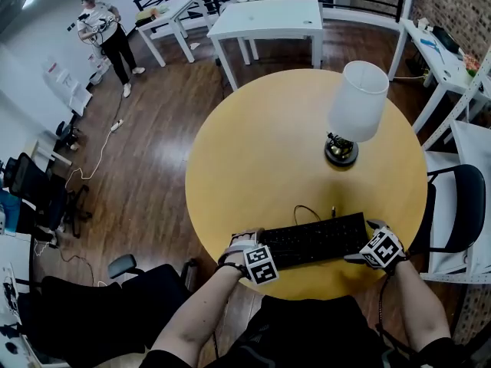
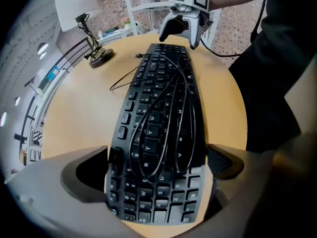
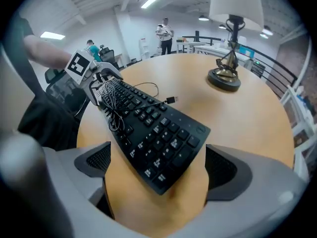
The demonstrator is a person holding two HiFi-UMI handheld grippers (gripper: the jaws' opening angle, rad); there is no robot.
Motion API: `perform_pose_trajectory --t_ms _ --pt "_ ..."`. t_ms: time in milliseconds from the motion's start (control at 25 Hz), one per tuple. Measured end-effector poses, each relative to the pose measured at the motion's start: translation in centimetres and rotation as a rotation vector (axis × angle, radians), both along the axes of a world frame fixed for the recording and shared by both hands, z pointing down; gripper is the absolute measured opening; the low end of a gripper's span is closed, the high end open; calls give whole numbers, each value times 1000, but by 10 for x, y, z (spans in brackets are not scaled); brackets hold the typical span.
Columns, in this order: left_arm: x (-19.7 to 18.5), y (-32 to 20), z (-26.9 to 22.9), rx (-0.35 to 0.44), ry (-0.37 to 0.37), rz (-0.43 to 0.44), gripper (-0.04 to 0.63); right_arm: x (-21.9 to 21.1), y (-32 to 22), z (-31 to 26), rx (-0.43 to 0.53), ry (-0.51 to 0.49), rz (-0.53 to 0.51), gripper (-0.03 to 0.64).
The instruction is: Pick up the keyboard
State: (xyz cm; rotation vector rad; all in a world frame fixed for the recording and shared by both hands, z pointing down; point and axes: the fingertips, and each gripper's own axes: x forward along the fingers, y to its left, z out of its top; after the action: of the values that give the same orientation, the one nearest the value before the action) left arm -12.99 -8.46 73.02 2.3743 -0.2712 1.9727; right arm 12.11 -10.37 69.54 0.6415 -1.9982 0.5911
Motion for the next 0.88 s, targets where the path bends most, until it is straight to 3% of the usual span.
perform_pose_trajectory --t_ms 280,480,720,880 --pt "2 4 1 -53 8 18 597 21 7 3 -117 -198 283 581" --pt "3 3 0 -55 37 30 597 34 1 3 -162 -290 433 489" --pt "5 2 -1 -43 73 35 597 36 -1 -1 -206 -331 413 466" --pt "4 3 0 -44 55 36 595 27 2 0 -223 -347 395 449"
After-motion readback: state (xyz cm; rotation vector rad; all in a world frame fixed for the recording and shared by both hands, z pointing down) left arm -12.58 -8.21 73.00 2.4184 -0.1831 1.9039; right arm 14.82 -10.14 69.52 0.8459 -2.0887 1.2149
